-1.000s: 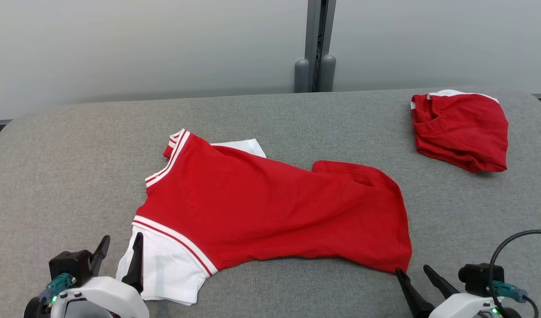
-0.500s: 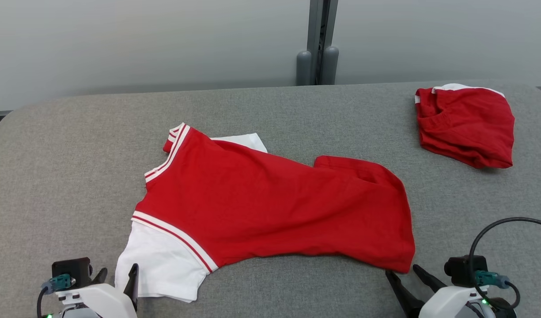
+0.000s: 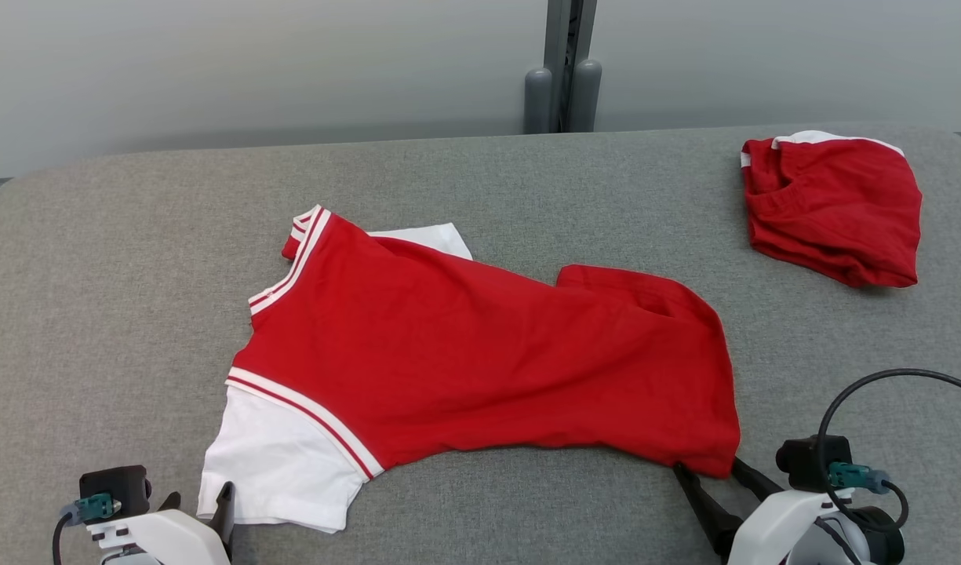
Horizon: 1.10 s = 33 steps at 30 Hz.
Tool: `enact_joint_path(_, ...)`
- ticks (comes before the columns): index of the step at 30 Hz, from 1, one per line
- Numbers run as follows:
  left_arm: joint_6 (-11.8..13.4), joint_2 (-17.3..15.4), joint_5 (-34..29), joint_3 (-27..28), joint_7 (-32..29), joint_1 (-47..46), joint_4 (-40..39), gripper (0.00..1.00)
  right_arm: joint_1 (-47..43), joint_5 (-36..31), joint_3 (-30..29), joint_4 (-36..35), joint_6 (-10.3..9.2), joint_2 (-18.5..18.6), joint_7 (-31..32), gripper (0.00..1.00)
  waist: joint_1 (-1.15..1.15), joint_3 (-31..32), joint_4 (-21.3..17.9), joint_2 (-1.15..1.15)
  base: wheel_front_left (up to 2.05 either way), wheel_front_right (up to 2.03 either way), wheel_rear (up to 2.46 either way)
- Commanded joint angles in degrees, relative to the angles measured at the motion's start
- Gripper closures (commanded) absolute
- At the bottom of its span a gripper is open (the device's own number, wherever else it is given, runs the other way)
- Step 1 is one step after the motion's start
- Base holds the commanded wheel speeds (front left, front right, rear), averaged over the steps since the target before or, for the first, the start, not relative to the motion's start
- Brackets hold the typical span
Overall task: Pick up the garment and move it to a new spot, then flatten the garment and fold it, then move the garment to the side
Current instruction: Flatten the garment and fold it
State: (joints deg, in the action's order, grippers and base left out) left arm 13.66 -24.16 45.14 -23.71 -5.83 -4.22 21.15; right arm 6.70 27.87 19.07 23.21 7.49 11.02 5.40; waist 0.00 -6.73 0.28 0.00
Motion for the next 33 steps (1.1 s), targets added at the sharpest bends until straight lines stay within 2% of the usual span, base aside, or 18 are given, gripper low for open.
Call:
enact_joint_path(1, -0.5, 0.1, 0.2, -0.1, 0.0, -1.3, 0.6, 0.00, 0.8, 0.5, 0.3, 0.5, 0.02, 0.4, -0.6, 0.00, 0.00, -0.1, 0.1, 0.00, 0.00, 0.00, 0.00)
enact_joint_path(15, -3.7, 1.5, 2.7, -2.2, -3.8, -1.6, 4.4, 0.00, 2.1, 1.8, 2.9, 2.6, 0.02, 0.6, -1.6, 0.00, 0.00, 0.4, 0.0, 0.00, 0.00, 0.00, 0.00)
enact_joint_path(16, -4.0, 1.6, 2.8, -2.3, -3.9, -1.6, 4.6, 0.18, 2.2, 1.9, 3.1, 2.7, 0.02, 0.7, -1.7, 0.00, 0.00, 0.4, 0.0, 0.00, 0.00, 0.00, 0.00)
enact_joint_path(17, -4.2, 1.7, 2.9, -2.4, -3.9, -1.6, 4.7, 0.47, 2.2, 2.0, 3.2, 2.8, 0.02, 0.8, -1.7, 0.00, 0.00, 0.5, 0.0, 0.00, 0.00, 0.00, 0.00)
enact_joint_path(18, -4.3, 1.7, 3.0, -2.4, -4.0, -1.7, 4.7, 0.69, 2.1, 2.1, 3.3, 2.9, 0.02, 0.9, -1.7, 0.00, 0.00, 0.6, 0.0, 0.00, 0.00, 0.00, 0.00)
enact_joint_path(19, -4.3, 1.8, 3.1, -2.5, -4.0, -1.8, 4.7, 1.00, 2.1, 2.3, 3.5, 3.0, 0.02, 1.0, -1.8, 0.16, 0.00, 0.7, 0.0, 0.00, 0.00, 0.00, 0.00)
enact_joint_path(21, -4.6, 1.6, 3.1, -2.5, -4.1, -1.7, 4.6, 1.00, 2.3, 2.3, 4.1, 3.1, 0.02, 1.2, -2.3, 0.85, 0.00, 1.0, 0.1, 0.00, 0.00, 0.00, 0.00)
enact_joint_path(22, -4.6, 1.4, 3.1, -2.4, -3.8, -1.8, 4.4, 1.00, 2.4, 2.3, 4.2, 3.1, 0.02, 1.3, -2.7, 1.00, 0.00, 1.1, 0.1, 0.00, 0.00, 0.00, 0.00)
enact_joint_path(27, -4.3, 0.8, 2.8, -1.1, -1.5, -2.3, 2.5, 1.00, 2.8, 2.9, 4.9, 2.5, 0.02, 1.5, -4.3, 1.00, 0.00, 1.6, 0.3, 0.00, 0.00, 0.00, 0.00)
enact_joint_path(31, -4.5, 0.3, 3.8, -0.1, -0.6, -1.5, -0.8, 1.00, 2.8, 4.2, 5.8, 1.0, 0.02, 3.1, -5.3, 1.00, 0.00, 2.5, 0.2, 0.00, 0.00, 0.00, 0.00)
enact_joint_path(33, -3.7, -0.8, 3.3, 0.5, -0.4, -0.7, -3.1, 1.00, 2.4, 5.3, 6.2, -0.3, 0.02, 4.1, -5.6, 1.00, 0.00, 2.9, 0.2, 0.00, 0.00, 0.00, 0.00)
